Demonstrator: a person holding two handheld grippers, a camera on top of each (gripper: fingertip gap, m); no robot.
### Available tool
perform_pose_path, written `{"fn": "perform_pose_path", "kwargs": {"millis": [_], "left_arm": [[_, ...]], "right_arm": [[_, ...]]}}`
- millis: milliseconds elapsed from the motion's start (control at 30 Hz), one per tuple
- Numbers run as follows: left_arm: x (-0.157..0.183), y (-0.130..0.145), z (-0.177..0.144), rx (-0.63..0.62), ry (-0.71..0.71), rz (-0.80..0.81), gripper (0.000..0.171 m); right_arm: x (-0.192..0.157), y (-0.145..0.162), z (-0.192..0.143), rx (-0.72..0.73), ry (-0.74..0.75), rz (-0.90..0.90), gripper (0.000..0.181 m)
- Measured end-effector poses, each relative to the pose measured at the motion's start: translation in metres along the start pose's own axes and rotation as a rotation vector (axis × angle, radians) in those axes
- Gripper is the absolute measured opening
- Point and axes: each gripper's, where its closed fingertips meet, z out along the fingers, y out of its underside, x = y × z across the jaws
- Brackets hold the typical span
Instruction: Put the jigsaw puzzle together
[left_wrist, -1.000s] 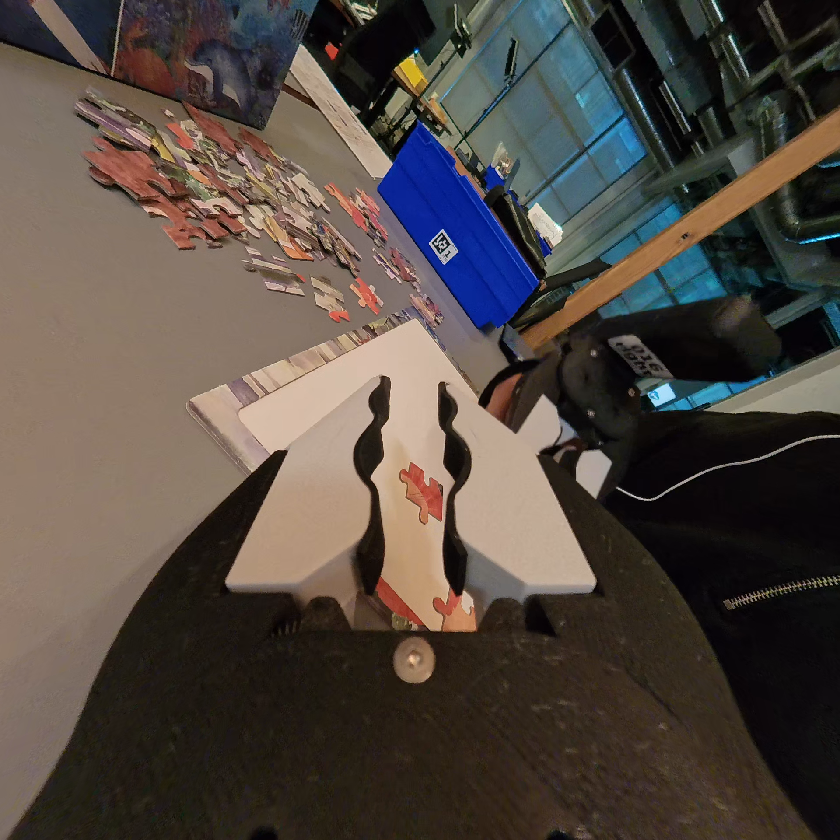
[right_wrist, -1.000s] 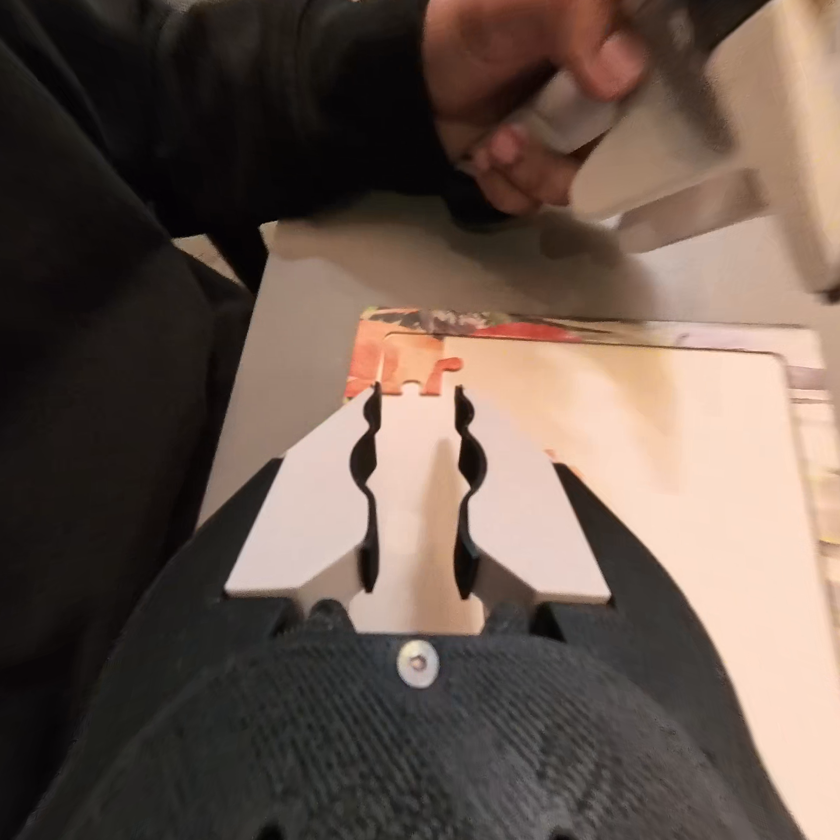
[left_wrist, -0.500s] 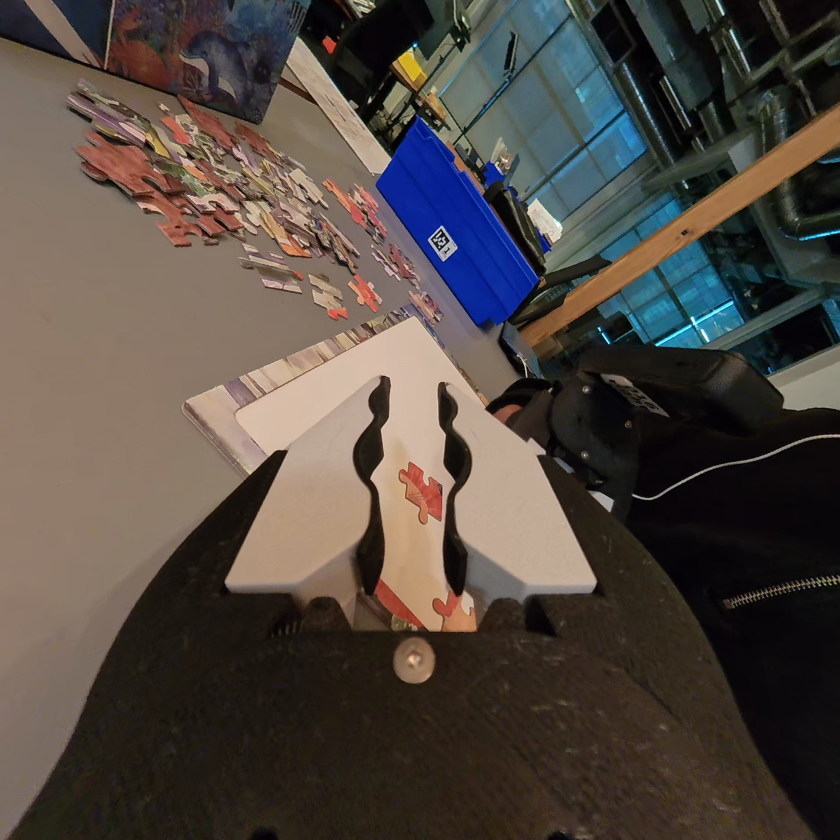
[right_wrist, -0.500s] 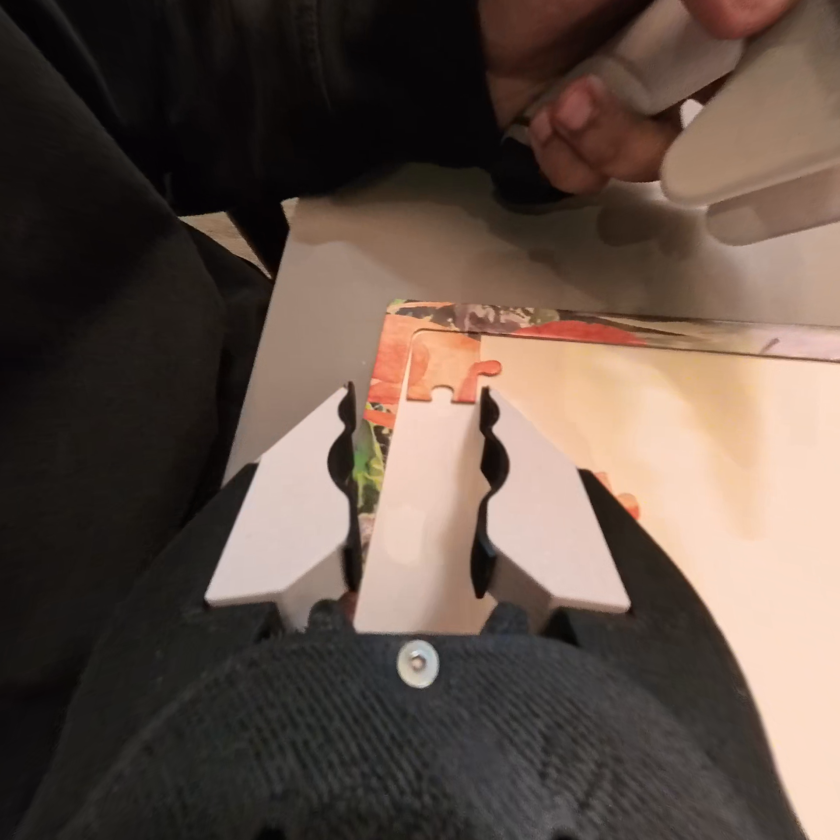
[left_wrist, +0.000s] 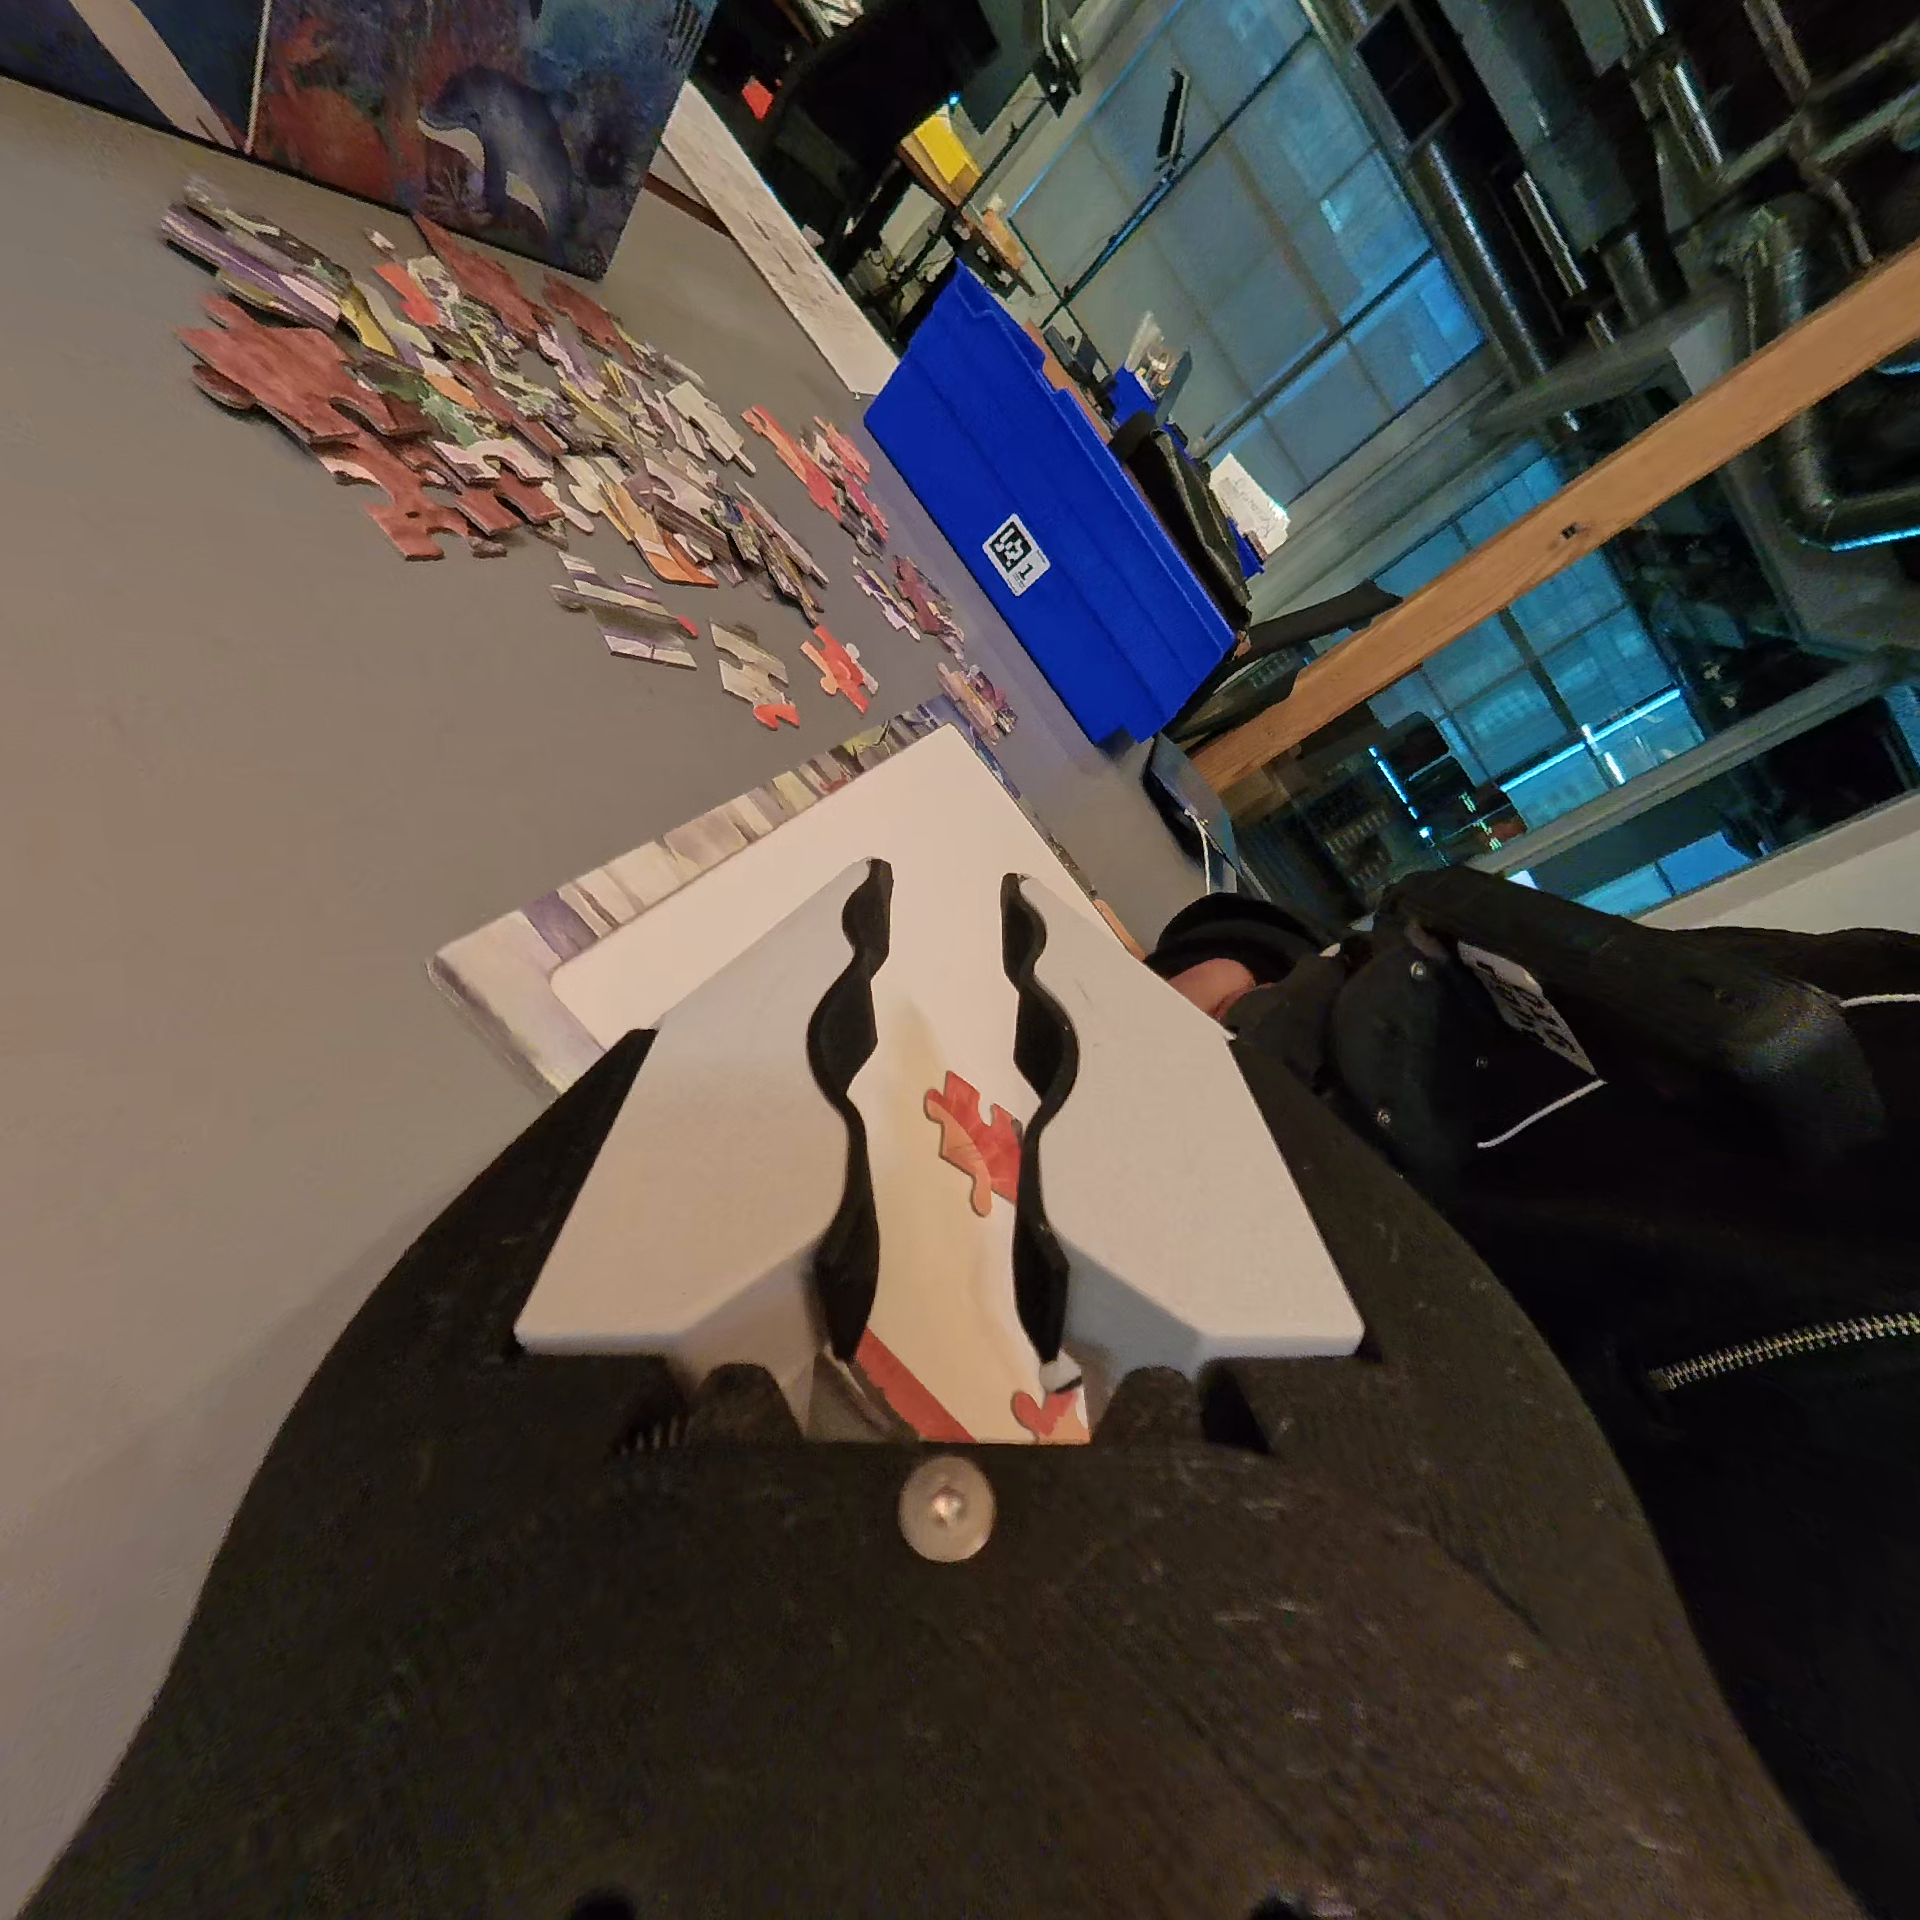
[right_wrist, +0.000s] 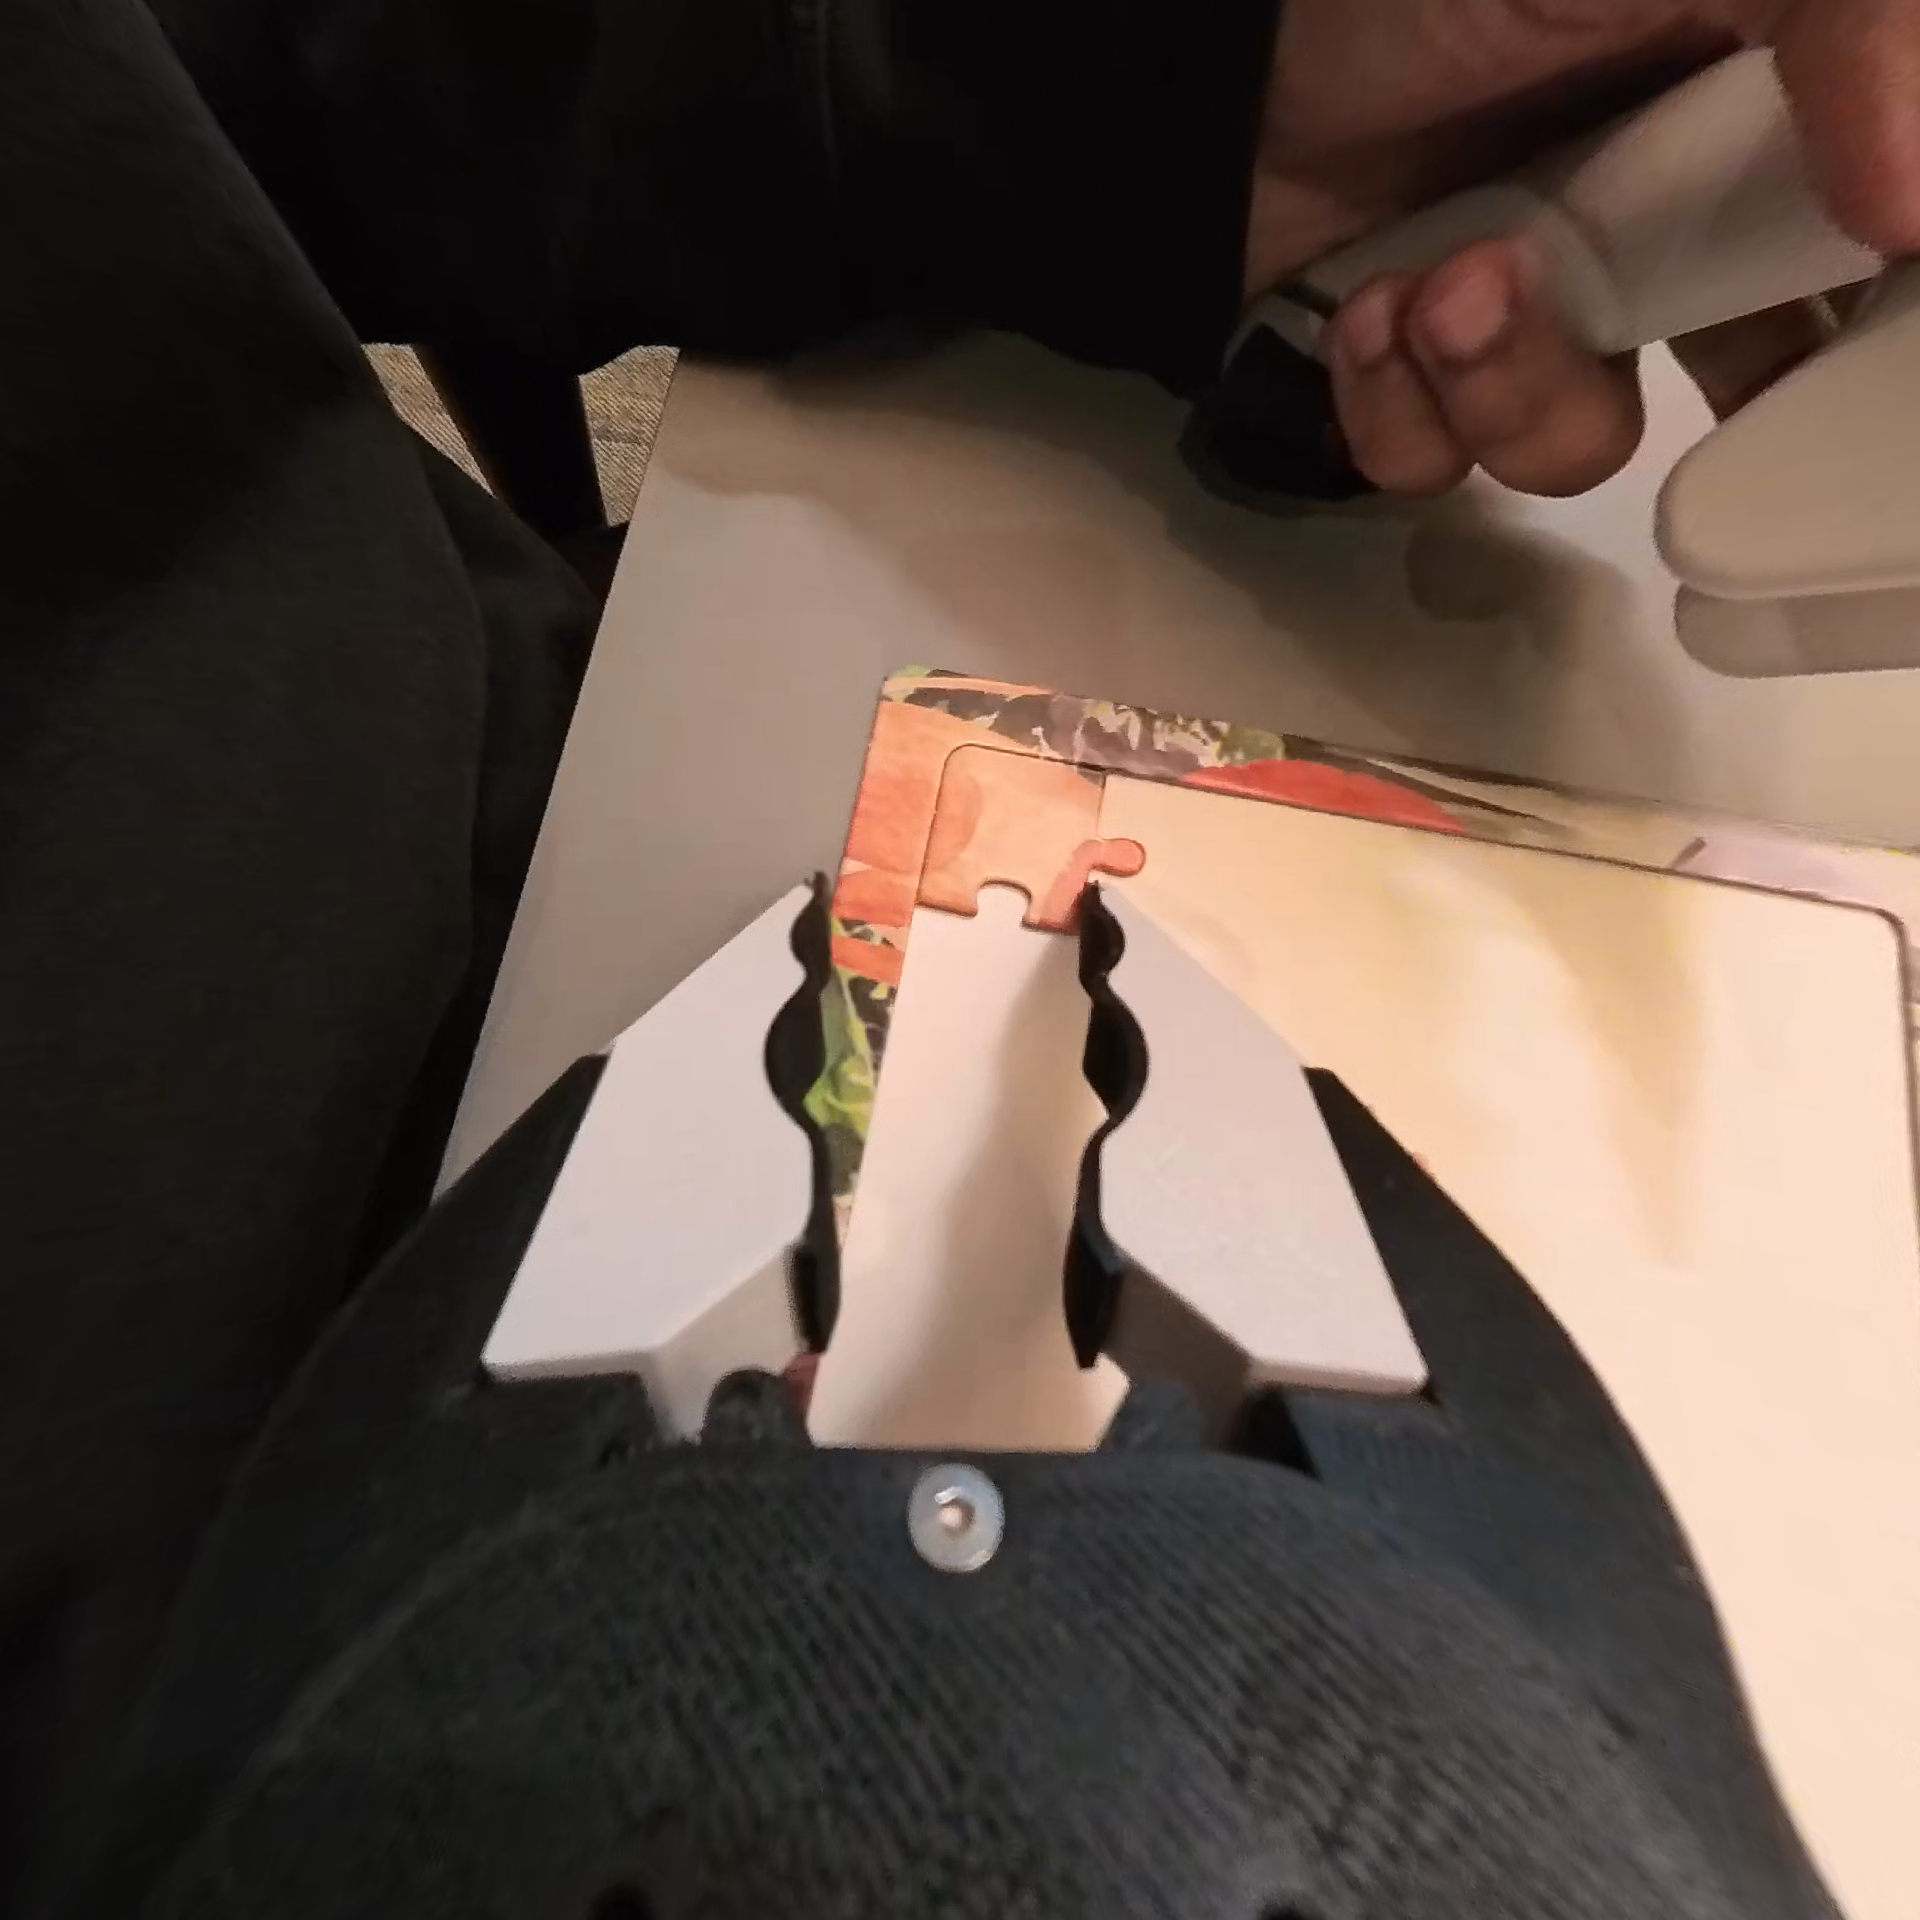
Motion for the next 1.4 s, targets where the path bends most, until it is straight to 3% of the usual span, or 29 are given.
{"fn": "perform_pose_path", "kwargs": {"millis": [1267, 1400], "left_arm": [[0.001, 0.000, 0.000, 0.001, 0.003, -0.001, 0.020], [0.001, -0.001, 0.000, 0.005, 0.003, -0.001, 0.020]], "right_arm": [[0.001, -0.001, 0.001, 0.030, -0.006, 0.013, 0.046], [0.030, -0.008, -0.020, 0.075, 0.101, 0.071, 0.075]]}}
